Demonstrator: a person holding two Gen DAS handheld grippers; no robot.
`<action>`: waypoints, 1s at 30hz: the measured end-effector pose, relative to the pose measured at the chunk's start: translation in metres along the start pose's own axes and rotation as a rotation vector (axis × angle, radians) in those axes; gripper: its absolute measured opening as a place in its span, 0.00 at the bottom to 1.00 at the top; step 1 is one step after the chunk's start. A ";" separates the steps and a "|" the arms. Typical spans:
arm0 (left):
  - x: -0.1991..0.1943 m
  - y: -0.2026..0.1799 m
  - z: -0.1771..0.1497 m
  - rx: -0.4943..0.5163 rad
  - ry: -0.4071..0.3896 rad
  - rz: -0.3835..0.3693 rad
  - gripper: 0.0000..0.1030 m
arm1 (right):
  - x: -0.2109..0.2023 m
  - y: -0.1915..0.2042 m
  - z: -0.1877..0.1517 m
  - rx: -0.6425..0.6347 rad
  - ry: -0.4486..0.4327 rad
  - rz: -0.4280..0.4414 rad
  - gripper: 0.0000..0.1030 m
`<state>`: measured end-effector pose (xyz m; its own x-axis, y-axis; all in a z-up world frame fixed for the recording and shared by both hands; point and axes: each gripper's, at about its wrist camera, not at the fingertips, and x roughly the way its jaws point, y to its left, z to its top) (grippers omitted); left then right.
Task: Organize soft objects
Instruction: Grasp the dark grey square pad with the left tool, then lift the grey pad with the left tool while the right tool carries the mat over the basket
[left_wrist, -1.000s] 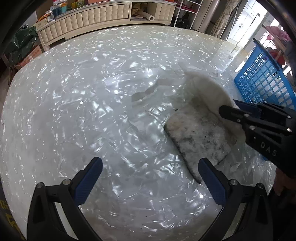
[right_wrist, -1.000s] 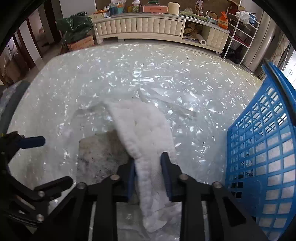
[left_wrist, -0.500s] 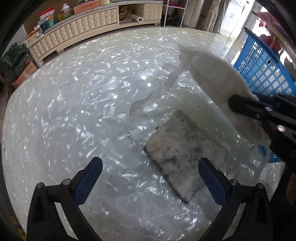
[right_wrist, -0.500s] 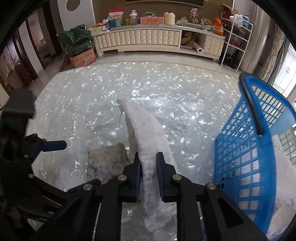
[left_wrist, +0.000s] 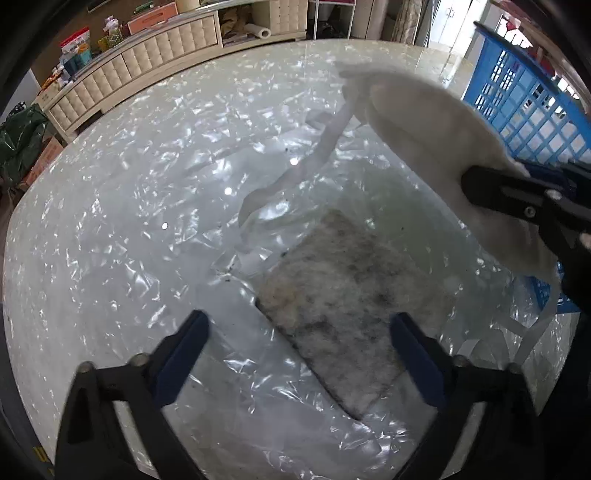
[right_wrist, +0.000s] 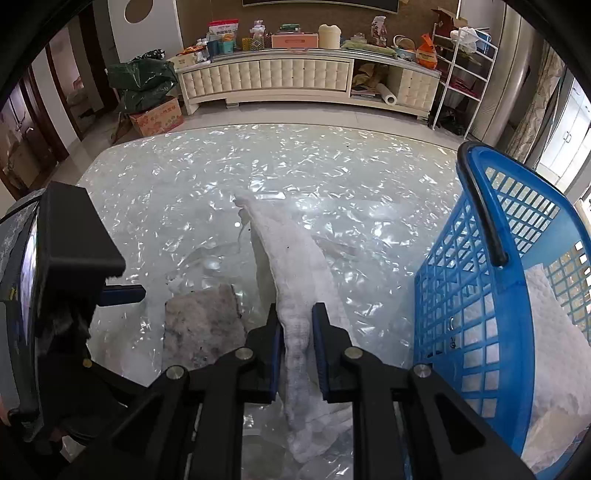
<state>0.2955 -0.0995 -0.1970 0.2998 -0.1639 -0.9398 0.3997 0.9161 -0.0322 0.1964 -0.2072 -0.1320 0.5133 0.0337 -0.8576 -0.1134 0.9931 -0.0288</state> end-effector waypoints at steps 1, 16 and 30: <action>-0.002 0.000 -0.002 -0.001 -0.005 -0.001 0.58 | -0.001 -0.001 0.000 0.002 -0.001 0.000 0.14; -0.022 0.003 -0.018 -0.036 -0.051 -0.106 0.08 | -0.011 -0.001 -0.002 0.008 -0.011 0.011 0.14; -0.121 0.012 -0.048 -0.106 -0.188 -0.066 0.08 | -0.066 0.007 0.003 -0.037 -0.112 0.030 0.14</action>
<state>0.2224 -0.0515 -0.0995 0.4363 -0.2815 -0.8547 0.3333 0.9328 -0.1371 0.1643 -0.2017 -0.0742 0.6005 0.0779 -0.7958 -0.1602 0.9868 -0.0243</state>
